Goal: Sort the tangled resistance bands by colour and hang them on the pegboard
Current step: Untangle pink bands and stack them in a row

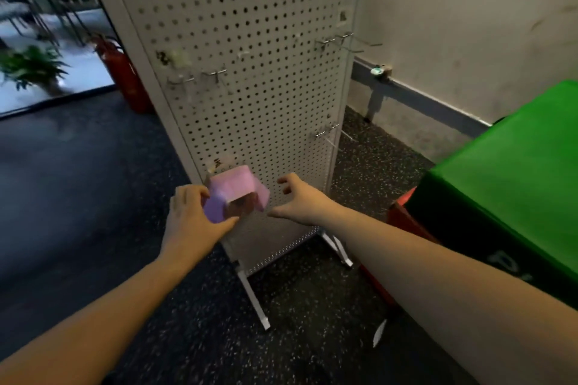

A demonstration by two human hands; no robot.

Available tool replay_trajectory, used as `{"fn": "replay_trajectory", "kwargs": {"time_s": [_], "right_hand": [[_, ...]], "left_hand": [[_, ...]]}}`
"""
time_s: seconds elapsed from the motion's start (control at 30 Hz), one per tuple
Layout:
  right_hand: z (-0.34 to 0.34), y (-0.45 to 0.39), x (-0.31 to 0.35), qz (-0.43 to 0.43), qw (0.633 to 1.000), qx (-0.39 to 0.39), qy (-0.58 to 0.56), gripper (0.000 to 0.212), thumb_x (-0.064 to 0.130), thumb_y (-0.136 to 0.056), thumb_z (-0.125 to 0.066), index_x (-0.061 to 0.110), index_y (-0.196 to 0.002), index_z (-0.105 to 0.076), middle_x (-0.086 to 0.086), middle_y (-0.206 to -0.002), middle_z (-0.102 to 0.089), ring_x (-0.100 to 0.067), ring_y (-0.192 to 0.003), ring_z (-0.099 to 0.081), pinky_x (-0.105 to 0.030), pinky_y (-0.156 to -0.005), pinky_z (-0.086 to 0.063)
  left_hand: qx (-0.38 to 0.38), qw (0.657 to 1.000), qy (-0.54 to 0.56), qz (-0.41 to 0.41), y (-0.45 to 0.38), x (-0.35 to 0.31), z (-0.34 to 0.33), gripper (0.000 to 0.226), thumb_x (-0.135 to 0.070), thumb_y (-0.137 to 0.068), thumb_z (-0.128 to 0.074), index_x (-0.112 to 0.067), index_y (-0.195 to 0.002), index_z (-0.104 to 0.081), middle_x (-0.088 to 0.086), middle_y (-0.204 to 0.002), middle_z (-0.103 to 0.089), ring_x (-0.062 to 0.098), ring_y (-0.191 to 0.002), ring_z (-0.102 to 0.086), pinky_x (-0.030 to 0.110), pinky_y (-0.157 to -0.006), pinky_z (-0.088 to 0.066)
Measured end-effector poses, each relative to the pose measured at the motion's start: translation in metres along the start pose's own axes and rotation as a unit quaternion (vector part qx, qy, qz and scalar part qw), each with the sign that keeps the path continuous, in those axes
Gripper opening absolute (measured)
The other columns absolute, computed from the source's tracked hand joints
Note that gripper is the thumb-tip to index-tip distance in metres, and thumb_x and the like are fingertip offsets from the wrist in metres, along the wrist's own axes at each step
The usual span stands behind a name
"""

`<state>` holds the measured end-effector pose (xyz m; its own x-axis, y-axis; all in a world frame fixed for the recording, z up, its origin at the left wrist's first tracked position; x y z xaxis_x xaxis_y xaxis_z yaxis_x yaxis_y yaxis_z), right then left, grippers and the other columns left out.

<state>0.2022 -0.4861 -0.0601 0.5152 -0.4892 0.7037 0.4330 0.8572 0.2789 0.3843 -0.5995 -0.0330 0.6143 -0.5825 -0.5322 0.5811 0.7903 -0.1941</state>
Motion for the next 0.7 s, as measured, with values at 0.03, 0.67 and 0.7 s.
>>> {"fn": "replay_trajectory", "kwargs": {"time_s": [0.03, 0.67, 0.7], "right_hand": [[-0.009, -0.009, 0.002, 0.0, 1.0, -0.001, -0.004, 0.087, 0.043, -0.081, -0.077, 0.018, -0.15, -0.031, -0.008, -0.144, -0.046, -0.023, -0.118, -0.055, -0.031, -0.087, -0.046], [0.018, -0.008, 0.028, 0.115, 0.973, -0.182, 0.087, 0.027, 0.019, -0.101, -0.045, 0.017, -0.126, -0.054, -0.001, -0.091, -0.067, -0.022, -0.077, -0.062, -0.031, -0.059, -0.042], [0.024, 0.001, 0.032, 0.125, 0.97, -0.188, 0.087, 0.026, 0.021, -0.101, -0.047, 0.018, -0.125, -0.055, 0.0, -0.091, -0.069, -0.021, -0.077, -0.064, -0.033, -0.062, -0.048]], "left_hand": [[0.011, 1.0, 0.006, 0.023, -0.002, 0.011, -0.009, 0.067, -0.038, -0.063, -0.09, -0.016, -0.106, -0.045, 0.002, -0.11, -0.039, 0.025, -0.101, -0.047, 0.046, -0.081, -0.05], [-0.05, 0.995, 0.068, -0.061, -0.006, -0.004, 0.012, 0.015, -0.012, -0.094, -0.053, -0.02, -0.103, -0.043, 0.0, -0.092, -0.053, 0.013, -0.074, -0.053, 0.038, -0.06, -0.052], [-0.053, 0.993, 0.067, -0.08, -0.004, -0.013, 0.02, 0.013, -0.015, -0.094, -0.051, -0.019, -0.104, -0.043, -0.002, -0.091, -0.053, 0.011, -0.073, -0.052, 0.035, -0.059, -0.051]]}}
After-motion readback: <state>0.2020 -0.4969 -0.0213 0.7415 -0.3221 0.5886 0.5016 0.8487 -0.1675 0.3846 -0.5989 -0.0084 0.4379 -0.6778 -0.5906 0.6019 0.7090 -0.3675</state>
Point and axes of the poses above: each hand's wrist, its own y-axis away from the middle knuckle, its own z-axis out of the back of the hand, x = y × z, the point moved 10 cm from there along -y, towards the middle knuckle
